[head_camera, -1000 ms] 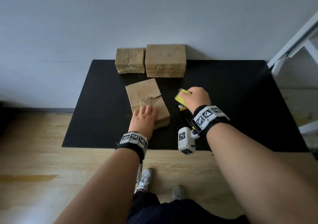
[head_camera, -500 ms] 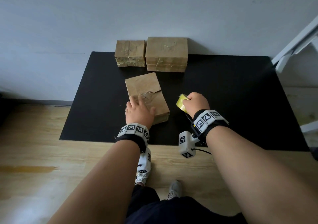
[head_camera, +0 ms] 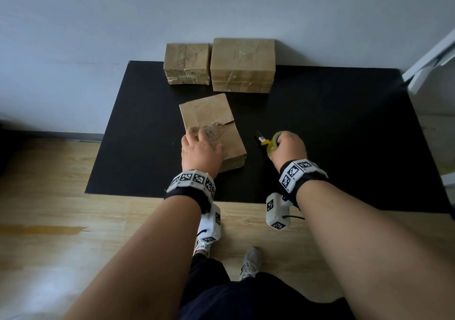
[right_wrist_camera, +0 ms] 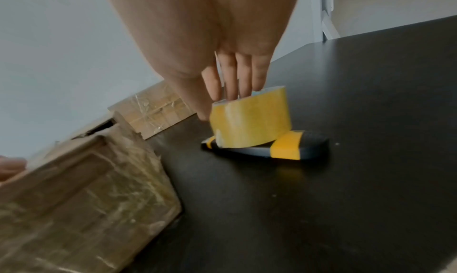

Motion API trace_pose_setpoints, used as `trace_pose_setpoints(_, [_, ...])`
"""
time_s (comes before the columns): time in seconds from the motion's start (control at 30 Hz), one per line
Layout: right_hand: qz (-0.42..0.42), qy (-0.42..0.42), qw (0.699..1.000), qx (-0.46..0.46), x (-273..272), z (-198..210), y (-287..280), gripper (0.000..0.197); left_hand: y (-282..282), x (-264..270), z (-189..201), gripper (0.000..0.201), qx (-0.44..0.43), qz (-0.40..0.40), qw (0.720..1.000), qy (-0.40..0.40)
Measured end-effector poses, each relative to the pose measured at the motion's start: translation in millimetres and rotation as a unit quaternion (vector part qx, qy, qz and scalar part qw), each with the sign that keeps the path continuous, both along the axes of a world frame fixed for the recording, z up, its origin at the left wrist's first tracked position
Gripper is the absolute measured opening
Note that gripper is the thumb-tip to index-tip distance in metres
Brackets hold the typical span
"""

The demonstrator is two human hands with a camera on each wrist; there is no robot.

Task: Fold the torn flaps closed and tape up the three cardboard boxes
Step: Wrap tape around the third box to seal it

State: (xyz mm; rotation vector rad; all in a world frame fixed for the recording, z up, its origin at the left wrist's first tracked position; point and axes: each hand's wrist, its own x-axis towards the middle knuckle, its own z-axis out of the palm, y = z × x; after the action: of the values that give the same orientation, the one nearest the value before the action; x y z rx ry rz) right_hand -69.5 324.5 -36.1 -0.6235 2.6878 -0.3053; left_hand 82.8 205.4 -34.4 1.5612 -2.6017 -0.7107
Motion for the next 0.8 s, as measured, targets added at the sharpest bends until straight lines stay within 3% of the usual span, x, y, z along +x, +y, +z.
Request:
trace_pose_setpoints(0.1, [0.002,0.012,0.998,-0.057,6,9,-16,0.026,-1,0,2,0.061,0.037,0.007,0.999,0.022])
trace_pose_setpoints(0.23, [0.12,-0.125,0.985,-0.007,18,15,-35,0.041,-6,4,6,0.051,0.063,0.017,0.996,0.063])
trace_pose_setpoints(0.3, [0.137,-0.148,0.98,-0.005,25,14,-38,0.043,-9,7,8,0.049,0.074,0.011,0.995,0.068])
trace_pose_setpoints(0.53, [0.054,-0.197,0.963,-0.177,21,16,-32,0.022,-19,5,13,0.044,0.146,0.069,0.982,0.102])
trace_pose_setpoints(0.73, [0.036,-0.224,0.932,-0.282,21,33,-27,0.025,-21,0,18,0.042,0.217,0.14,0.953,0.161])
trace_pose_setpoints(0.8, [0.04,-0.244,0.929,-0.277,22,39,-30,0.039,-23,1,16,0.044,0.234,0.163,0.944,0.169])
